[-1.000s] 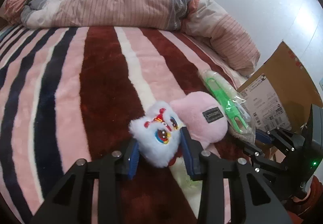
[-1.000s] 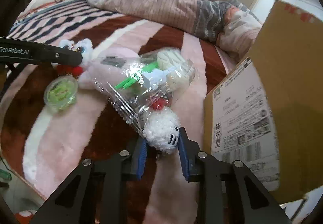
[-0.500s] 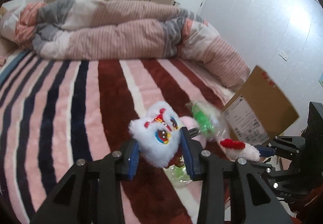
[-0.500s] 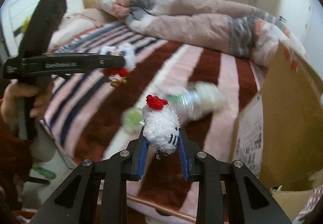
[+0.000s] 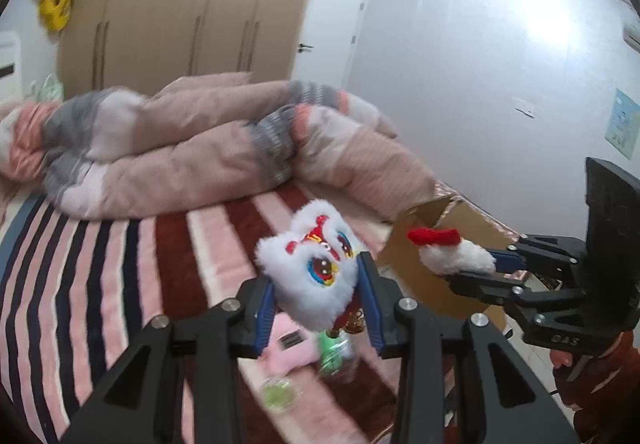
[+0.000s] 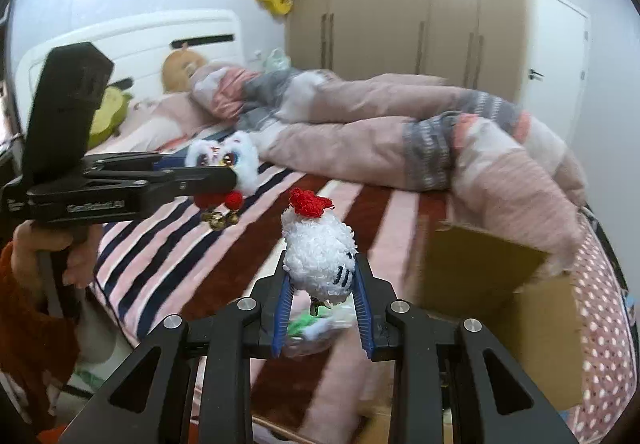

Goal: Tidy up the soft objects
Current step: 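Lift both plushes, carry them over the box and release them inside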

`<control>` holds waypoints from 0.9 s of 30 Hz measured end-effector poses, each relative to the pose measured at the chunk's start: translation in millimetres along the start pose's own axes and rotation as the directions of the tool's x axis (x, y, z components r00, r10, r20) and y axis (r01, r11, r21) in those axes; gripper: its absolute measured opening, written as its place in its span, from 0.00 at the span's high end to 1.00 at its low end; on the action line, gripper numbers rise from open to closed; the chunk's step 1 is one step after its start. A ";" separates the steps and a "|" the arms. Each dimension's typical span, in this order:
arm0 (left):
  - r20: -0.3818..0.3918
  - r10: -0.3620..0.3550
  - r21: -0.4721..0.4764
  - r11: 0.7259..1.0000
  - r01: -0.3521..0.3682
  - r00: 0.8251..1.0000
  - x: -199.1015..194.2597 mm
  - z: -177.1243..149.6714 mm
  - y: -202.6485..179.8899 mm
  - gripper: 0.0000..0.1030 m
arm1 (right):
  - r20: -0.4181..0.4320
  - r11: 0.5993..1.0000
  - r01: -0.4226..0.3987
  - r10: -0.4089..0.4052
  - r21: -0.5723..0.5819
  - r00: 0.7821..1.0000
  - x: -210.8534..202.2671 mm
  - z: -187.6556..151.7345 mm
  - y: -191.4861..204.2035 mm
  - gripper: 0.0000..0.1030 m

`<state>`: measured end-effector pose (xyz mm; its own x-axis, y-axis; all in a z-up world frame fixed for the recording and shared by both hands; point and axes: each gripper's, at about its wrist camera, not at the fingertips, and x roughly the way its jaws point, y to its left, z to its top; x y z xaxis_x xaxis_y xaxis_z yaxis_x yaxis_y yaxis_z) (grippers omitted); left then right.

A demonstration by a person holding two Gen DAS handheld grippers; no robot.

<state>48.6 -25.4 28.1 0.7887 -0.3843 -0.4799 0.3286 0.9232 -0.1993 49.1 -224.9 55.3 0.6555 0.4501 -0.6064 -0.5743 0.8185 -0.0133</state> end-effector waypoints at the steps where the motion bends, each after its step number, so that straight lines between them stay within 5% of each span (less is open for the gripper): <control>1: 0.003 -0.008 0.019 1.000 0.008 1.000 3.6 6.0 -10.8 0.66 | 0.004 1.000 0.016 -0.016 0.006 1.000 -3.4 -0.4 -9.1 0.77; 11: -0.057 -0.138 0.119 0.982 0.144 0.989 67.4 43.7 -111.0 0.66 | -0.065 0.985 0.139 -0.133 0.101 0.989 -17.0 -36.9 -100.0 0.73; 17: -0.150 -0.117 0.160 0.977 0.141 0.982 109.8 43.2 -141.0 0.65 | -0.143 0.985 0.138 -0.123 0.106 0.982 5.3 -61.1 -121.3 0.69; 21: -0.198 -0.104 0.175 0.975 0.139 0.975 131.5 36.7 -145.8 0.65 | -0.156 0.984 0.138 -0.120 0.109 0.980 8.8 -71.1 -124.2 0.58; 27: -0.228 -0.092 0.183 0.974 0.135 0.969 145.9 31.3 -149.4 0.62 | -0.160 0.985 0.137 -0.119 0.106 0.980 7.9 -73.7 -124.2 0.57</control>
<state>130.9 -219.5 14.6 0.6158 -0.4572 -0.6417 0.5216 0.8470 -0.1028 89.4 -349.3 -6.4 0.6327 0.2863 -0.7195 -0.4233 0.9059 -0.0118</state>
